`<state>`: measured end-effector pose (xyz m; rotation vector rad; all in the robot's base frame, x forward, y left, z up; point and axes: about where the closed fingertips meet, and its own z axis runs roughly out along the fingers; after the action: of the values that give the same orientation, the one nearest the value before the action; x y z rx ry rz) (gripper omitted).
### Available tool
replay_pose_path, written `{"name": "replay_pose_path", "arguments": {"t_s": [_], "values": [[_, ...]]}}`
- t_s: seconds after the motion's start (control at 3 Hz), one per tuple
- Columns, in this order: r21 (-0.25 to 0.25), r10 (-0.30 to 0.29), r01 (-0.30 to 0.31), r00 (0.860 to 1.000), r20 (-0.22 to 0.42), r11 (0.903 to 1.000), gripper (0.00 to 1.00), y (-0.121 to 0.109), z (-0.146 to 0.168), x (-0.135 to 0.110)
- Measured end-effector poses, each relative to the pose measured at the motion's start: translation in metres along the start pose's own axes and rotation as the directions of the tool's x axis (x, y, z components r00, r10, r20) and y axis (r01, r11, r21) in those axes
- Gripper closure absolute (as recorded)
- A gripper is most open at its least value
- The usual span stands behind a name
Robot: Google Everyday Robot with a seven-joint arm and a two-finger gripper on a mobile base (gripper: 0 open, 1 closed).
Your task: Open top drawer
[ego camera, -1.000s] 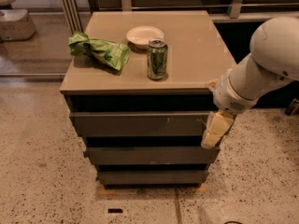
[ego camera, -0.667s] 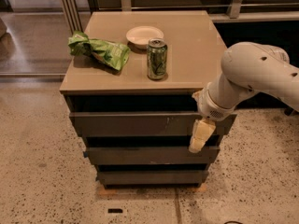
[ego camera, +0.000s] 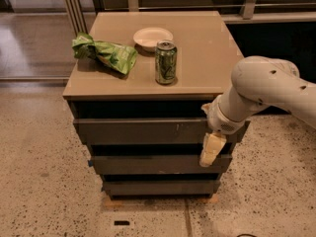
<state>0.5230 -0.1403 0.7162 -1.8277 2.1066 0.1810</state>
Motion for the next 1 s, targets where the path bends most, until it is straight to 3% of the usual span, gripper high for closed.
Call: {"name": "replay_pose_path", "arguments": {"t_s": [0.67,1.0], "values": [[0.008,-0.047,0.047,0.998,0.029,0.9988,0.00,-0.012,0.042,0.004],[0.022,-0.107,0.106,0.994,0.016,0.9941,0.00,-0.041,0.076,0.003]]}}
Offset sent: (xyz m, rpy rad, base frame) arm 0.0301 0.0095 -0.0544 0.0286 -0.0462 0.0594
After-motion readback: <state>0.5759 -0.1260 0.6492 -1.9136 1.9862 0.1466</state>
